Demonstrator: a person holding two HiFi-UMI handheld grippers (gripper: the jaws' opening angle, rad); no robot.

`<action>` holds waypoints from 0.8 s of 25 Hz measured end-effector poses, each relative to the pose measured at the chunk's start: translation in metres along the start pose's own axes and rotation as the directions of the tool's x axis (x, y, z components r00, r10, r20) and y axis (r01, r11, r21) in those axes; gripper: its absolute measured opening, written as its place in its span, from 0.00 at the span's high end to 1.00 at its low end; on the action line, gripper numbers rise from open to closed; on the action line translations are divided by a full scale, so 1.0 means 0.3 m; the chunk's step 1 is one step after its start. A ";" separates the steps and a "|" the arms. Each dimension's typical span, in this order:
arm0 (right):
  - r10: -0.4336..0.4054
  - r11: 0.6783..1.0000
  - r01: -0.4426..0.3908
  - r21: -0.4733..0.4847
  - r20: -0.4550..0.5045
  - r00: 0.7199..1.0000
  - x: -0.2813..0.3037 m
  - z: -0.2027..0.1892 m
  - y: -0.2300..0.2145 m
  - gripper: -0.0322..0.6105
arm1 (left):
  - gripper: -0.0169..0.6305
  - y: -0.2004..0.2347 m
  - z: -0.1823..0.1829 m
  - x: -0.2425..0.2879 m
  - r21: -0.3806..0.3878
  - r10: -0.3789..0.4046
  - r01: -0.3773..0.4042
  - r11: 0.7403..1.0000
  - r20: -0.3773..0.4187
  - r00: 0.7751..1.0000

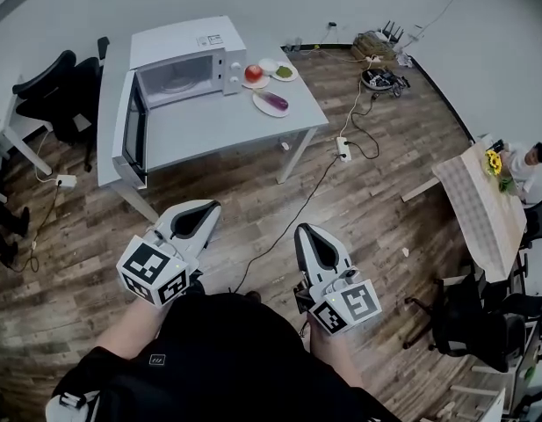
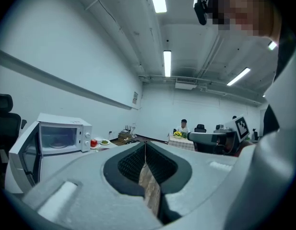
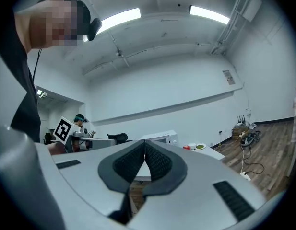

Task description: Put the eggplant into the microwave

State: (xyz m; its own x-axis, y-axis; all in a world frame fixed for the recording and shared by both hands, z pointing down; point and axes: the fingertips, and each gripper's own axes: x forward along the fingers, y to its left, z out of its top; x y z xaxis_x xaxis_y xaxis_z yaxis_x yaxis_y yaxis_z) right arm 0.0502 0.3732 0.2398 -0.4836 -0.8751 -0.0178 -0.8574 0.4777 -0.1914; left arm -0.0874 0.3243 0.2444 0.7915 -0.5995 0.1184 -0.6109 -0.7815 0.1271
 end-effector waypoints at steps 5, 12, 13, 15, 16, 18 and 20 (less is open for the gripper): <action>0.029 1.000 -0.029 0.008 0.002 1.000 -0.096 -0.016 -0.100 0.92 | 0.95 -0.093 -0.020 0.092 0.016 0.016 -0.016 1.000 -0.018 1.000; 0.085 0.996 -0.084 0.038 -0.033 0.996 -0.117 -0.048 -0.190 0.88 | 0.96 -0.120 -0.045 0.203 0.000 0.032 -0.032 0.999 -0.043 0.999; 0.092 0.995 -0.090 0.038 -0.039 0.995 -0.106 -0.050 -0.201 0.87 | 0.96 -0.115 -0.050 0.219 -0.004 0.028 -0.028 1.000 -0.048 0.998; 0.103 0.994 -0.101 0.040 -0.051 0.993 -0.077 -0.053 -0.223 0.87 | 0.96 -0.101 -0.060 0.255 -0.015 0.019 -0.019 1.000 -0.056 0.998; 0.106 0.994 -0.104 0.042 -0.056 0.993 -0.060 -0.055 -0.236 0.87 | 0.96 -0.091 -0.065 0.274 -0.018 0.015 -0.016 1.000 -0.058 0.998; 0.108 0.993 -0.106 0.044 -0.063 0.992 -0.022 -0.058 -0.265 0.86 | 0.96 -0.061 -0.073 0.315 -0.019 0.013 -0.014 1.000 -0.062 0.998; 0.106 0.994 -0.103 0.044 -0.071 0.992 0.026 -0.062 -0.300 0.86 | 0.96 -0.018 -0.073 0.362 -0.010 0.013 -0.014 1.000 -0.061 0.998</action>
State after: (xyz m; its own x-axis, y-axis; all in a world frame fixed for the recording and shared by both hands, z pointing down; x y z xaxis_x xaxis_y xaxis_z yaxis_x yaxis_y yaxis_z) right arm 0.1203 0.3247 0.2752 -0.5832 -0.8117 0.0318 -0.7944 0.5617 -0.2312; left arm 0.0014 0.2672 0.2783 0.7811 -0.5979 0.1799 -0.6217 -0.7715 0.1354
